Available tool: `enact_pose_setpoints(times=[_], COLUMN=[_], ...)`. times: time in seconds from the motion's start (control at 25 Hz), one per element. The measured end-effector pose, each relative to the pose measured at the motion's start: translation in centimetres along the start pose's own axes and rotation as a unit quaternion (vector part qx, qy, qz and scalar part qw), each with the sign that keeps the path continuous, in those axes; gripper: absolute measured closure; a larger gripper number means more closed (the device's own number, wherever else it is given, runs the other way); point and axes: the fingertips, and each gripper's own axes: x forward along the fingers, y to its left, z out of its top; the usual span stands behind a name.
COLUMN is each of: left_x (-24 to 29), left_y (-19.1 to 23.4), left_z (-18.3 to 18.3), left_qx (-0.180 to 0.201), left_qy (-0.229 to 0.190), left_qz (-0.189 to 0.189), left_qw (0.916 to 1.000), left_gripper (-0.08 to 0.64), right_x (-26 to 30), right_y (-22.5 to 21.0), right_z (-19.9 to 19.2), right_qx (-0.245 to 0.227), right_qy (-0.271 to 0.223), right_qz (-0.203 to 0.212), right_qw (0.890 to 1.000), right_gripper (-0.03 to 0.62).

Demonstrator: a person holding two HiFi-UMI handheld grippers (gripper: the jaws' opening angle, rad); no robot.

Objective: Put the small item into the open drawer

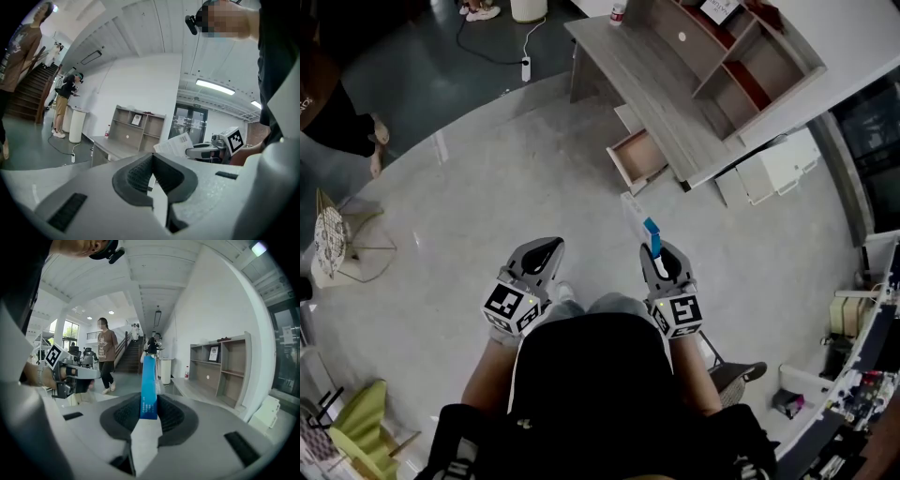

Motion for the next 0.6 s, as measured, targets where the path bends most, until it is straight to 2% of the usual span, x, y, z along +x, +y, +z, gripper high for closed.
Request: enact_pose_setpoints(times=[0.32,0.6], left_x=[2.1,6.6], left_y=[3.5,8.0], left_z=[-0.1,0.6], left_qx=[-0.007,-0.011], left_qy=[0.006,0.018], left_qz=[-0.003,0.021], left_qw=[0.9999,0.9995], left_gripper=[0.558,0.558], right_x=[4.6,11.0], right_y=[-1.2,-5.2], right_z=[0.2,0.9], right_qx=[0.004,0.009], right_qy=[0.015,0.021], right_qz=[-0.006,0.017], right_qw=[1.000,1.000], right_gripper=[0.492,0.492])
